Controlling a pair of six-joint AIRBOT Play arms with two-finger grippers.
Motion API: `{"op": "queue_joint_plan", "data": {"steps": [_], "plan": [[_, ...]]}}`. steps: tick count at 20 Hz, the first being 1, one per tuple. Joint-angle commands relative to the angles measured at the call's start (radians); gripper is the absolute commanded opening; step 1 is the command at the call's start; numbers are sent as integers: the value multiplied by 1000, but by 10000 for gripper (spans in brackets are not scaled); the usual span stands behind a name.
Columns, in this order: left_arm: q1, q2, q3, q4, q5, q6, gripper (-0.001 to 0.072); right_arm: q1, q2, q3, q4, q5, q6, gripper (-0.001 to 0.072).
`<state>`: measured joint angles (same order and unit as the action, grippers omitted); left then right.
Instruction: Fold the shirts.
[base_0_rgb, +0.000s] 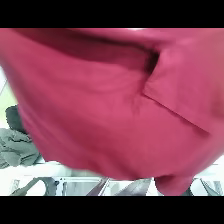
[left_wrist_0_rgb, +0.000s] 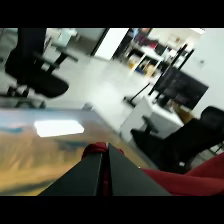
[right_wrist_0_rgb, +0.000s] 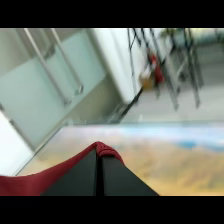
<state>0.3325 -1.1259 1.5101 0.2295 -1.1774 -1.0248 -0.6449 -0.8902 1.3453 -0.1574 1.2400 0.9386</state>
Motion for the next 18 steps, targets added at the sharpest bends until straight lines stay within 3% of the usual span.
{"op": "queue_joint_plan", "data": {"steps": [1, 4, 6, 7, 8, 9, 10, 11, 12, 13, 16, 18], "plan": [[-256, -243, 1, 446, 208, -98, 28, 236, -224, -205, -158, -182, -84, 18], [-279, -502, 18, 478, 325, -99, 28, 335, -492, -240, -157, -394, -156, 18], [-256, -682, 108, 478, 322, -98, 29, 354, -657, -220, -32, -497, -264, 20], [-240, -755, 167, 473, 286, -104, 64, 353, -728, -196, 51, -499, -313, 120], [-218, -815, 237, 457, 215, -105, 311, 342, -777, -171, 107, -479, -323, 408], [-190, -852, 303, 453, 129, -106, 349, 327, -798, -148, 117, -433, -322, 495], [-158, -869, 362, 460, 42, -106, 349, 304, -800, -132, 115, -372, -322, 498], [-118, -873, 416, 460, -56, -111, 349, 272, -786, -124, 116, -296, -310, 478], [-78, -869, 460, 460, -132, -156, 349, 232, -761, -123, 111, -214, -297, 159], [-36, -861, 488, 461, -198, -210, 348, 194, -735, -123, 104, -136, -280, 24], [59, -808, 426, 461, -389, -285, 347, 106, -648, -132, -40, 12, -147, 18], [77, -704, 192, 484, -432, -279, 347, 81, -575, -182, -216, 32, -57, 18]]}}
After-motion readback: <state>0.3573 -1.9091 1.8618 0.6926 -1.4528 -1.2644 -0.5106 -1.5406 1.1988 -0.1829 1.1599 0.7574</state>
